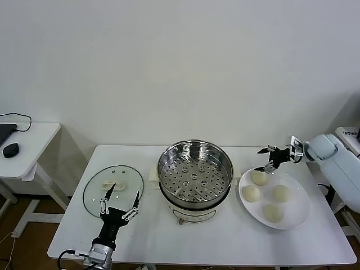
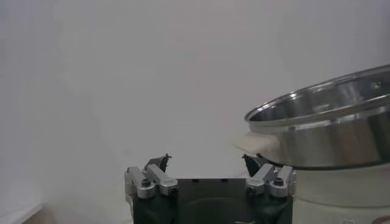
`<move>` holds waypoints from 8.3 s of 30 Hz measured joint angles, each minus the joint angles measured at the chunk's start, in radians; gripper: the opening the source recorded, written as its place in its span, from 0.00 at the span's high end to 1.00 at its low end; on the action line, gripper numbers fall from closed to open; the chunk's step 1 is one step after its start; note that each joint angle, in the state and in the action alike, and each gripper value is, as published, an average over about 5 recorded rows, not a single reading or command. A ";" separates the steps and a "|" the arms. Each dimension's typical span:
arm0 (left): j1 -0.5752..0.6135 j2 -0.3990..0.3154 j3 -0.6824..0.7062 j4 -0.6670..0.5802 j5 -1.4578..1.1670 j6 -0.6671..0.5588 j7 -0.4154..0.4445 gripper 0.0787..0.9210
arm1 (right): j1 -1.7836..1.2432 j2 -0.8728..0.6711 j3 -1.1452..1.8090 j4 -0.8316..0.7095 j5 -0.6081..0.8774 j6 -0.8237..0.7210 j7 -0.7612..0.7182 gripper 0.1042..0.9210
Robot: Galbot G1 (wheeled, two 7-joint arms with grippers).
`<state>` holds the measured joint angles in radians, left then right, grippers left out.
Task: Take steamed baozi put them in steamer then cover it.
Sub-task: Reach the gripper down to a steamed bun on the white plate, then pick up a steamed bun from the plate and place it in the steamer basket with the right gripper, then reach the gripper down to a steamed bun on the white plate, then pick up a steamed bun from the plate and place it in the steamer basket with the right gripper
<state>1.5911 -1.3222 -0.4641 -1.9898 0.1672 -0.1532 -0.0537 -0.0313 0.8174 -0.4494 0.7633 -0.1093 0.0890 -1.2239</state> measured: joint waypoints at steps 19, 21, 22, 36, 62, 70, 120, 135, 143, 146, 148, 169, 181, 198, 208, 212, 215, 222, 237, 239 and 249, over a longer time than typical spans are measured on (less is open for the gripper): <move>0.003 -0.002 -0.005 0.004 0.000 -0.011 -0.005 0.12 | 0.028 0.120 -0.065 -0.132 -0.179 0.056 0.034 0.12; 0.003 -0.002 -0.005 0.005 0.000 -0.012 -0.006 0.12 | 0.025 0.128 -0.067 -0.140 -0.186 0.058 0.040 0.13; 0.003 -0.002 -0.005 0.006 0.000 -0.012 -0.006 0.12 | 0.023 0.131 -0.068 -0.142 -0.190 0.058 0.042 0.13; 0.002 -0.003 -0.007 -0.002 -0.002 -0.013 -0.007 0.12 | 0.037 0.109 -0.104 -0.091 -0.189 0.067 0.051 0.29; 0.006 0.001 -0.007 -0.029 -0.014 -0.019 -0.012 0.12 | 0.459 0.152 -0.424 0.372 -0.096 0.471 -0.047 0.29; 0.007 0.003 -0.010 -0.036 -0.023 -0.026 -0.015 0.12 | 0.460 0.243 -0.480 0.401 -0.150 0.527 -0.046 0.29; 0.006 0.007 -0.011 -0.053 -0.029 -0.029 -0.026 0.12 | 0.538 0.067 -0.617 0.344 0.207 0.080 -0.063 0.12; 0.001 0.003 -0.003 -0.051 -0.027 -0.027 -0.026 0.12 | 0.431 -0.076 -0.730 0.334 0.348 -0.114 0.031 0.12; 0.006 0.001 -0.010 -0.050 -0.027 -0.029 -0.027 0.12 | 0.325 -0.080 -0.702 0.315 0.348 -0.144 0.071 0.12; 0.007 0.001 -0.012 -0.049 -0.027 -0.029 -0.028 0.12 | 0.288 -0.079 -0.687 0.308 0.345 -0.151 0.081 0.12; 0.008 0.001 -0.012 -0.048 -0.027 -0.029 -0.028 0.12 | 0.265 -0.078 -0.677 0.304 0.343 -0.155 0.086 0.12; 0.005 0.000 -0.015 -0.036 -0.027 -0.034 -0.032 0.12 | 0.158 -0.078 -0.623 0.284 0.341 -0.170 0.154 0.24; 0.004 0.001 -0.007 -0.049 -0.028 -0.031 -0.033 0.12 | 0.220 -0.119 -0.654 0.322 0.364 -0.169 0.159 0.32; -0.007 0.016 0.010 -0.063 -0.029 -0.026 -0.033 0.12 | 0.717 -0.019 -0.933 0.440 0.543 -0.208 0.002 0.33; -0.013 0.021 0.020 -0.060 -0.031 -0.030 -0.036 0.12 | 0.837 0.162 -1.053 0.541 0.719 -0.302 0.057 0.34; -0.015 0.021 0.022 -0.056 -0.031 -0.031 -0.037 0.12 | 0.839 0.235 -1.083 0.554 0.763 -0.335 0.102 0.34; -0.017 0.020 0.022 -0.051 -0.031 -0.032 -0.038 0.12 | 0.829 0.286 -1.101 0.555 0.787 -0.355 0.138 0.34; -0.023 0.017 0.023 -0.042 -0.033 -0.032 -0.040 0.12 | 0.783 0.393 -1.121 0.531 0.818 -0.388 0.215 0.35; -0.024 0.020 0.014 -0.029 -0.038 -0.034 -0.044 0.12 | 0.697 0.493 -1.141 0.472 0.843 -0.415 0.307 0.32; -0.024 0.020 0.013 -0.029 -0.038 -0.034 -0.044 0.12 | 0.695 0.495 -1.141 0.471 0.844 -0.417 0.312 0.26; -0.022 0.021 0.013 -0.029 -0.038 -0.034 -0.045 0.12 | 0.725 0.442 -1.119 0.509 0.834 -0.416 0.308 0.12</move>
<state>1.5687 -1.3012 -0.4513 -2.0187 0.1288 -0.1874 -0.0985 0.6939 1.2597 -1.5683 1.2719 0.7246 -0.3272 -0.9162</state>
